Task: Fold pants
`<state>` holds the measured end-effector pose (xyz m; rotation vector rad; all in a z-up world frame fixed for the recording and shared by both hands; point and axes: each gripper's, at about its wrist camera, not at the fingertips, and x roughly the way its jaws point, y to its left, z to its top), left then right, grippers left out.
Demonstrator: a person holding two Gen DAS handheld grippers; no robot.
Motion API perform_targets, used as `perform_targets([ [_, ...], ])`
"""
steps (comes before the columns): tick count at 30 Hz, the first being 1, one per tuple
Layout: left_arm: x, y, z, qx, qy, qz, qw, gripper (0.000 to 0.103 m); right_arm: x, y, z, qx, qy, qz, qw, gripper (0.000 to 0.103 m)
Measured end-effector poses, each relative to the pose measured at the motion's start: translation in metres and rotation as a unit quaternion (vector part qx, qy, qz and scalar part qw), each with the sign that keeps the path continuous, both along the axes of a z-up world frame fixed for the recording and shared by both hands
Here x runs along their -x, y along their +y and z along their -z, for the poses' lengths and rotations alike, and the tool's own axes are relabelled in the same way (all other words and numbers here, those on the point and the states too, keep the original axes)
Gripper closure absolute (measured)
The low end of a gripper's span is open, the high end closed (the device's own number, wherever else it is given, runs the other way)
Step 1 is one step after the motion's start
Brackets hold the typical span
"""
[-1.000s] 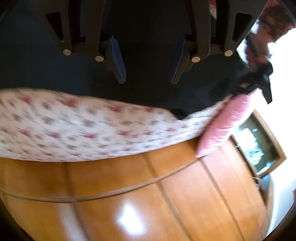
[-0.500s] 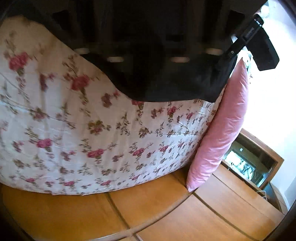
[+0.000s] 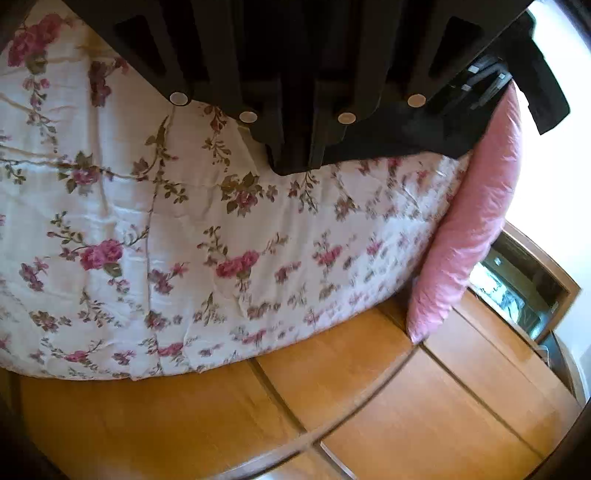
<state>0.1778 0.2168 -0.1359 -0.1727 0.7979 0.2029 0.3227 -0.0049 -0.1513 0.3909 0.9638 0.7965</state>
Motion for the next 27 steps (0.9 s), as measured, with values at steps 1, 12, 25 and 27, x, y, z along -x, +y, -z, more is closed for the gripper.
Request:
perform_targets([
  [1, 0.004, 0.004, -0.001, 0.011, -0.006, 0.0, 0.9999, 0.045, 0.003, -0.007, -0.004, -0.004, -0.009, 0.017, 1.0, 0.076],
  [12, 0.064, 0.033, -0.026, 0.1, -0.082, -0.079, 0.9885, 0.045, 0.076, -0.092, -0.046, 0.032, -0.061, 0.05, 0.996, 0.062],
  [25, 0.021, -0.036, -0.003, -0.004, -0.01, -0.019, 0.9998, 0.044, 0.102, -0.136, -0.018, 0.006, -0.101, 0.069, 0.992, 0.06],
  [27, 0.025, -0.037, -0.006, -0.004, -0.005, -0.018, 0.9998, 0.044, 0.113, -0.157, -0.026, 0.0, -0.111, 0.107, 0.988, 0.047],
])
